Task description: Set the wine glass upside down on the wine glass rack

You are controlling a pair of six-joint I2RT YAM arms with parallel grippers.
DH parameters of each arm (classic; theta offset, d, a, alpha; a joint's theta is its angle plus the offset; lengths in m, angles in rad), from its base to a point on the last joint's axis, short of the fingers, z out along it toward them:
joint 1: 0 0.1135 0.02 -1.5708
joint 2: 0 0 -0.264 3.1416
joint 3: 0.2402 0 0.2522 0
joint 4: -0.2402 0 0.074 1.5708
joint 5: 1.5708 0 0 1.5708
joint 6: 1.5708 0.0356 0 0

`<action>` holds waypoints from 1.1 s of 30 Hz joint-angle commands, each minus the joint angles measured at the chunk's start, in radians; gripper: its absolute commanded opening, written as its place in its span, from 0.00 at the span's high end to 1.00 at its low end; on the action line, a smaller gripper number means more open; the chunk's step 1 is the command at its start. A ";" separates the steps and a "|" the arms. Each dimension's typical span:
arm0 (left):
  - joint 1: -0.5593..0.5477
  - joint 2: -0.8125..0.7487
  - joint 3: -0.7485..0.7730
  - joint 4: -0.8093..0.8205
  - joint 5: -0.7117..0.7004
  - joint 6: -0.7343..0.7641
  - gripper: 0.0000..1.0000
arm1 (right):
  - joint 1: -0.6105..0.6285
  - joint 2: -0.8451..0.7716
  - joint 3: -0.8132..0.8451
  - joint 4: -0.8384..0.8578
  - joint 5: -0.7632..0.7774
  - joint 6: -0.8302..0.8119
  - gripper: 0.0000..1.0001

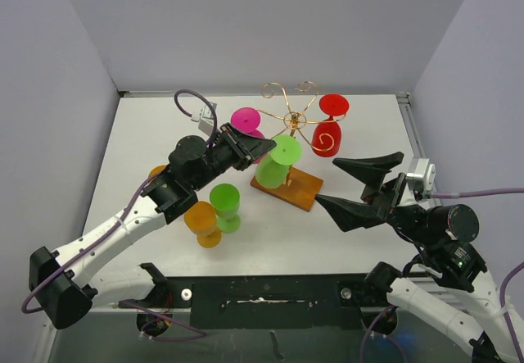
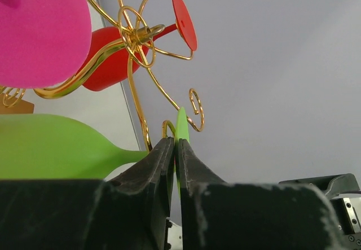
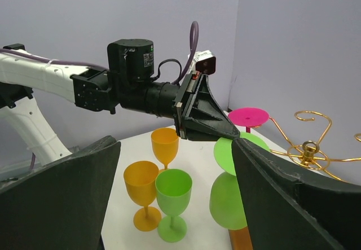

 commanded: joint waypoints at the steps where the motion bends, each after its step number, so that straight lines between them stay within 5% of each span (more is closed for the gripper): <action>1: 0.001 0.010 0.067 0.045 0.026 0.072 0.92 | 0.007 0.019 0.002 0.045 0.024 -0.007 0.18; 8: -0.001 0.026 0.137 -0.051 0.035 0.189 0.90 | 0.007 0.023 0.002 0.039 0.018 -0.014 0.18; 15: -0.002 0.039 0.173 -0.115 0.021 0.273 0.68 | 0.007 0.019 -0.004 0.037 0.024 -0.016 0.17; 23: -0.002 0.064 0.256 -0.214 0.015 0.400 0.58 | 0.006 0.018 -0.008 0.037 0.032 -0.017 0.17; 33: -0.004 0.069 0.330 -0.324 -0.043 0.533 0.52 | 0.007 0.090 0.051 -0.050 0.128 0.043 0.16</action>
